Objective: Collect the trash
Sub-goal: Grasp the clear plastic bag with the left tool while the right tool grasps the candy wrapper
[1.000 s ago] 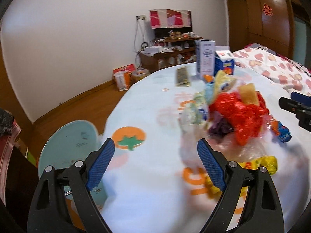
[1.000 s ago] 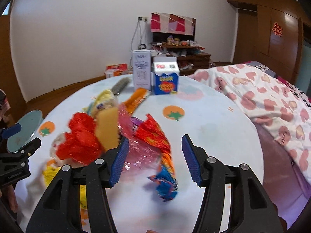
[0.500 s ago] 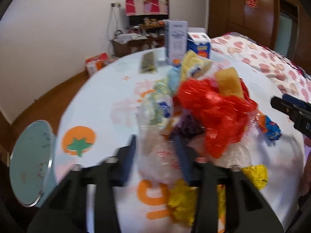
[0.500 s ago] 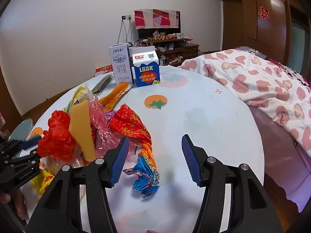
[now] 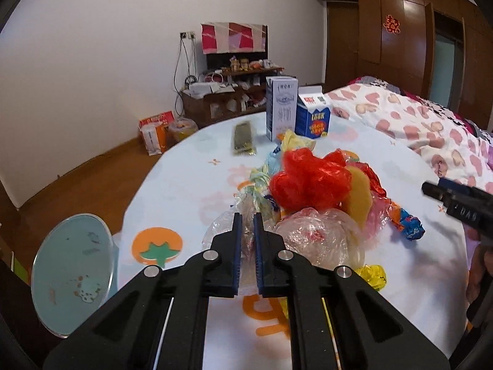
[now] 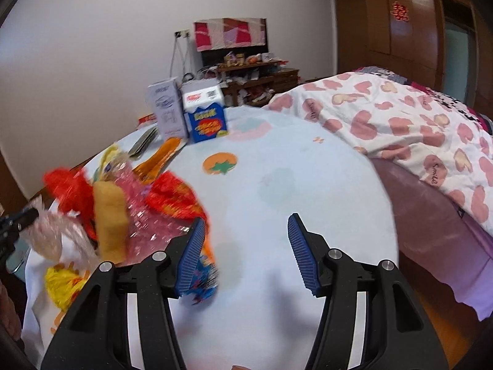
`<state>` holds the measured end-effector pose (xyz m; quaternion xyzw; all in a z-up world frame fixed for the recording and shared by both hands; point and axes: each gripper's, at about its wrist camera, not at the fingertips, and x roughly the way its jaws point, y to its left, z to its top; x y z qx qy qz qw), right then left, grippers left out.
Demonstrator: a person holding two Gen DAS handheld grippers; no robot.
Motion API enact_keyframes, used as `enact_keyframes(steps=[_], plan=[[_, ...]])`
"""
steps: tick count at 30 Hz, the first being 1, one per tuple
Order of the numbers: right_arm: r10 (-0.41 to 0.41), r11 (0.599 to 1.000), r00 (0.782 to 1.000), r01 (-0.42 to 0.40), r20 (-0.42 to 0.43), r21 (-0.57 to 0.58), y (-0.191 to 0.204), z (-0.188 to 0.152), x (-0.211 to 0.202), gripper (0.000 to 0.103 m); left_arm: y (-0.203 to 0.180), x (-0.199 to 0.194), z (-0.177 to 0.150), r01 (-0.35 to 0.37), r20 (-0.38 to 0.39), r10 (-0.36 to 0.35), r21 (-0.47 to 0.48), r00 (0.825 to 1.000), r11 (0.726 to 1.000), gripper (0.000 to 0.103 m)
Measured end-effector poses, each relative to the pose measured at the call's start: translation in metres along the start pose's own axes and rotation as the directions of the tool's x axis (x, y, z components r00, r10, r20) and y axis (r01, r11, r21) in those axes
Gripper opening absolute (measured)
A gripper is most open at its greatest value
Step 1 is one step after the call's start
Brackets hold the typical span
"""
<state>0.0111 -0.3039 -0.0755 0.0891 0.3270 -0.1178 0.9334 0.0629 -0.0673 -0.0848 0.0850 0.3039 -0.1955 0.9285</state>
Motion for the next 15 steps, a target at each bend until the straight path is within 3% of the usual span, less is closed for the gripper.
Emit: enact_keyframes(steps=[6, 15], plan=[[0.042, 0.998, 0.994, -0.046, -0.098, -0.046, 0.02, -0.013, 0.019, 0.055, 0.007, -0.008, -0.007, -0.003, 0.007, 0.003, -0.021, 1.0, 1.0, 0.007], [0.094, 0.993, 0.977, -0.105, -0.19, -0.051, 0.024, -0.021, 0.034, 0.024, 0.014, -0.023, -0.002, -0.01, 0.056, 0.012, -0.041, 0.998, 0.999, 0.007]])
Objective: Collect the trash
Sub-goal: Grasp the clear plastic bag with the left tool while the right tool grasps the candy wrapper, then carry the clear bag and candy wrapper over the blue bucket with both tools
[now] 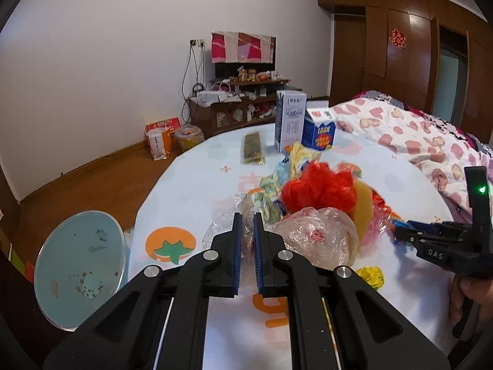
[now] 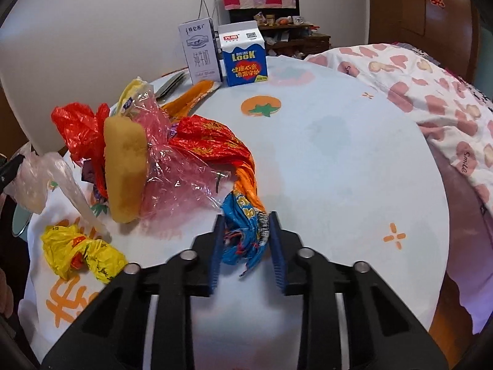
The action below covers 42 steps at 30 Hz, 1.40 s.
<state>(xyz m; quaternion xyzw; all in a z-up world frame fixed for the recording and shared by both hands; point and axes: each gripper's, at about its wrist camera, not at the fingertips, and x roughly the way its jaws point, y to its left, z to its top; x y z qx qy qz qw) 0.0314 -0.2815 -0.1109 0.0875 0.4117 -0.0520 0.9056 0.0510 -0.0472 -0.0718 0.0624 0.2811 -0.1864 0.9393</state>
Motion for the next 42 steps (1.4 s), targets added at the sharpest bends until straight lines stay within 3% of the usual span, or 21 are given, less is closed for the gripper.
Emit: enact_keyframes(steps=[2, 13, 18, 26, 42], plan=[[0.008, 1.0, 1.0, -0.008, 0.015, 0.005, -0.001, 0.001, -0.004, 0.021, -0.001, -0.003, 0.001, -0.006, 0.006, 0.006, 0.004, 1.0, 1.0, 0.007], [-0.05, 0.996, 0.98, 0.034, 0.195, 0.084, -0.021, 0.026, -0.052, 0.02, 0.012, -0.03, 0.015, -0.111, 0.081, 0.113, -0.036, 0.99, 0.993, 0.007], [0.027, 0.999, 0.974, -0.033, 0.224, 0.026, 0.008, 0.041, -0.062, 0.02, 0.032, -0.033, 0.015, -0.184, 0.071, 0.188, -0.058, 0.98, 0.981, 0.007], [0.157, 0.985, 0.961, -0.135, 0.226, -0.111, 0.08, 0.061, -0.053, 0.02, 0.074, -0.024, 0.003, -0.31, -0.025, 0.309, -0.055, 0.951, 0.949, 0.007], [0.292, 0.93, 0.941, -0.238, 0.169, -0.28, 0.189, 0.069, -0.026, 0.02, 0.142, -0.032, -0.017, -0.424, -0.088, 0.416, -0.123, 0.905, 0.897, 0.007]])
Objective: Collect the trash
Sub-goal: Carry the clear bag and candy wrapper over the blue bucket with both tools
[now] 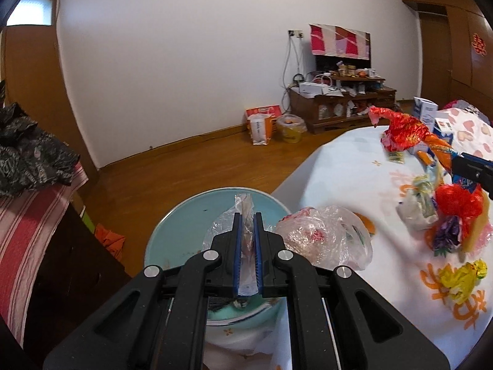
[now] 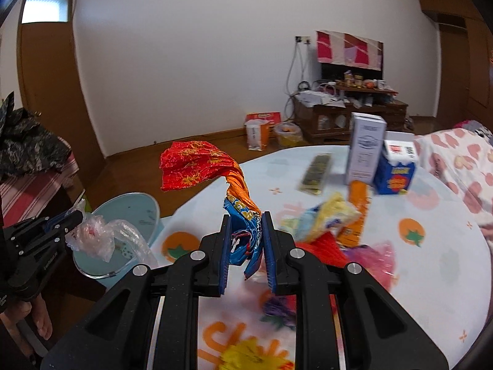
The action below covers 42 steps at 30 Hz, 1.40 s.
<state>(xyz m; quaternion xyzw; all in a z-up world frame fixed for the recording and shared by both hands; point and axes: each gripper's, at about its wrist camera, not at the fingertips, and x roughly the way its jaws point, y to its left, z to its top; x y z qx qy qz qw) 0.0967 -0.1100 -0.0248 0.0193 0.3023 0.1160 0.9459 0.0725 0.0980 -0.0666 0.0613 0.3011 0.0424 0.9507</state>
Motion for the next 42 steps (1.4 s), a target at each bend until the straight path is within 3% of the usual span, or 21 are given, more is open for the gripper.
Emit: enact_keyframes(steps=[27, 42], plan=[[0.088, 0.989, 0.993, -0.098, -0.084, -0.114, 0.076, 0.011, 0.057, 0.02, 0.069, 0.031, -0.01, -0.17, -0.053, 0.166, -0.084, 0.985, 0.982, 0.007], [0.113, 0.979, 0.985, -0.132, -0.129, -0.155, 0.103, 0.008, 0.08, 0.02, 0.093, 0.042, -0.015, -0.228, -0.084, 0.22, -0.096, 0.972, 0.969, 0.007]])
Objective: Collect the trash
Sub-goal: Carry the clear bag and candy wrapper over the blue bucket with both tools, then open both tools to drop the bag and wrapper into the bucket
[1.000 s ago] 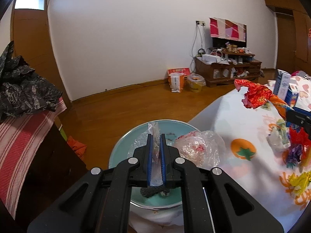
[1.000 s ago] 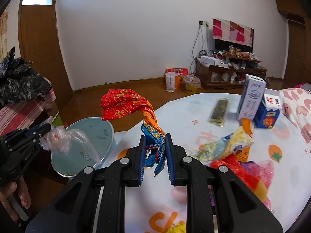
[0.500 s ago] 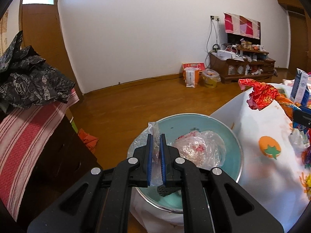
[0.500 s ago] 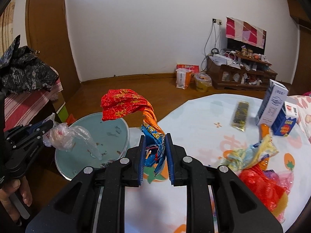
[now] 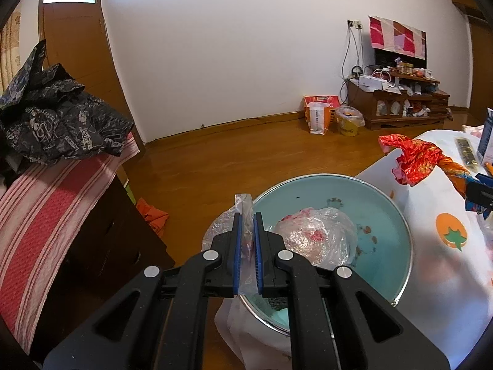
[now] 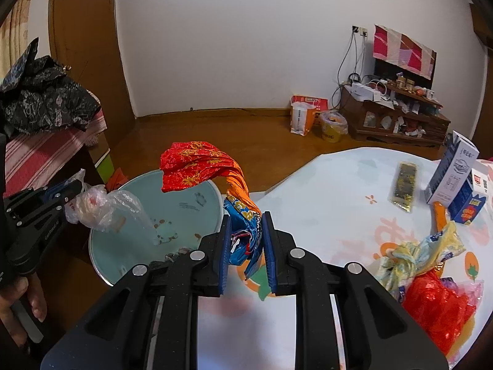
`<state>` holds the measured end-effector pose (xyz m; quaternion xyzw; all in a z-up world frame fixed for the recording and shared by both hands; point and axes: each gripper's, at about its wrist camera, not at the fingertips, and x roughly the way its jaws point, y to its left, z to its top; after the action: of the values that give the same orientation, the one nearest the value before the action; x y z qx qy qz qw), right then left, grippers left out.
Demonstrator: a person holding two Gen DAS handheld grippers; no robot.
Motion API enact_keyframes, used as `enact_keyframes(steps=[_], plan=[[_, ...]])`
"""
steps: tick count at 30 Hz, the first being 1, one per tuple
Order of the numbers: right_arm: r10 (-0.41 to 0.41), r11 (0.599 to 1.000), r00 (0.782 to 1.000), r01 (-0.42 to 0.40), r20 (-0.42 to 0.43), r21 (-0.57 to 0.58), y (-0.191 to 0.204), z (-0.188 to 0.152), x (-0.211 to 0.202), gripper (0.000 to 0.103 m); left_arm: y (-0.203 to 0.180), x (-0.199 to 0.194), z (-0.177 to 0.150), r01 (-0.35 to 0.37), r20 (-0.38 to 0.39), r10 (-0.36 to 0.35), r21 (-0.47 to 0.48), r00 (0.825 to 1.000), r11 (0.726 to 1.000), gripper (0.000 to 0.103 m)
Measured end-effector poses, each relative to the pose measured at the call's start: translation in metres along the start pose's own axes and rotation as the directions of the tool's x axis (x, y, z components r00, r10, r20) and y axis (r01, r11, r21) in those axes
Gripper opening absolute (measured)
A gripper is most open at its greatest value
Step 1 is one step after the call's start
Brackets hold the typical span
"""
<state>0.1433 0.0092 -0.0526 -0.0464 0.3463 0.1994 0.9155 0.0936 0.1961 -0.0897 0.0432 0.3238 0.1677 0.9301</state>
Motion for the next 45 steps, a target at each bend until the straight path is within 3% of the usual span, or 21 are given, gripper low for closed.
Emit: enact_keyframes(steps=[21, 42, 45], plan=[[0.036, 0.997, 0.998, -0.039, -0.041, -0.061, 0.027, 0.0, 0.021, 0.021, 0.016, 0.016, -0.004, -0.049, -0.044, 0.049, -0.014, 0.998, 0.999, 0.007], [0.049, 0.995, 0.997, -0.054, -0.06, -0.079, 0.034, -0.002, 0.026, 0.021, 0.019, 0.018, -0.003, -0.012, -0.053, 0.01, -0.027, 0.999, 1.0, 0.008], [0.057, 0.995, 0.996, -0.061, -0.062, -0.08, 0.036, -0.002, 0.027, 0.022, 0.016, 0.017, -0.003, 0.012, -0.051, -0.014, -0.026, 0.999, 1.0, 0.012]])
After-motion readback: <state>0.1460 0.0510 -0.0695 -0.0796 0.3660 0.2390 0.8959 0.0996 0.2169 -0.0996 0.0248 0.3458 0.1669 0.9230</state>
